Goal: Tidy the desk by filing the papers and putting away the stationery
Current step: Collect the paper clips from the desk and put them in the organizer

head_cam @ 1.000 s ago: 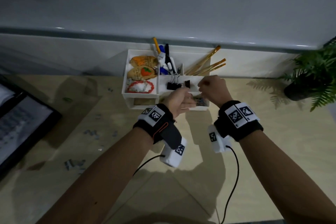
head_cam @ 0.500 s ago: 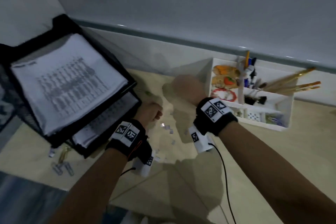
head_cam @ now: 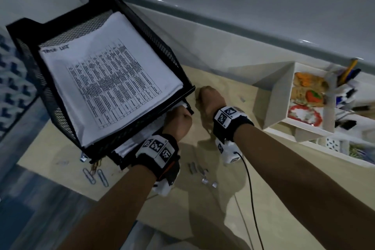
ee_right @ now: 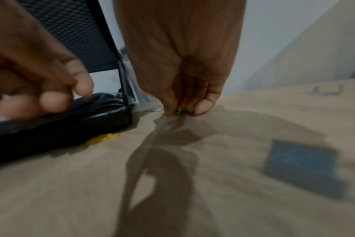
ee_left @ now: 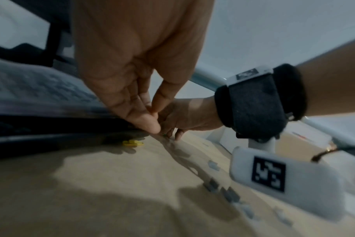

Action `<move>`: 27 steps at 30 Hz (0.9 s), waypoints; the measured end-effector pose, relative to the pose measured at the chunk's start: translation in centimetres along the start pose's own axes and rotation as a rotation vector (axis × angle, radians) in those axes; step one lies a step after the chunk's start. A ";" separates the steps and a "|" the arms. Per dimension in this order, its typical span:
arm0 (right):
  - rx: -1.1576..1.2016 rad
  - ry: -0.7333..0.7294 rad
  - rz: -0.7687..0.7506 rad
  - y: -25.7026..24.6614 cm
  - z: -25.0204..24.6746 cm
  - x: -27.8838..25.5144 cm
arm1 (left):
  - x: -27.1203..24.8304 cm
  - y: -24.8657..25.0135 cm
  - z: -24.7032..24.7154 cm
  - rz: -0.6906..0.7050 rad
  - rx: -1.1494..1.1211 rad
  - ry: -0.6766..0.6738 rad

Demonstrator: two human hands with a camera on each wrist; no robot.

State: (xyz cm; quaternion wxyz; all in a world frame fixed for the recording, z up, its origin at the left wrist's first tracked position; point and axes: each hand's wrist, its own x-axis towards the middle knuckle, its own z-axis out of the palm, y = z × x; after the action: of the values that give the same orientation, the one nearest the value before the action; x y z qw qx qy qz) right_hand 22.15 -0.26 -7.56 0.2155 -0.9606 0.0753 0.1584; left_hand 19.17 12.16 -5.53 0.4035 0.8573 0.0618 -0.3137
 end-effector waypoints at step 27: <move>-0.175 0.003 -0.238 0.9 0.8 0.7 | -2.4 -5.3 -1.2 -0.333 -0.603 -0.327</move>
State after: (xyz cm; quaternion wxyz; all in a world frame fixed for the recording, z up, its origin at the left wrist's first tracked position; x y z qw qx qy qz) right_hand 22.40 -0.73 -8.87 0.1480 -0.9781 -0.0530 0.1365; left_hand 15.93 16.88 -7.02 0.5856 0.6171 0.2244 -0.4754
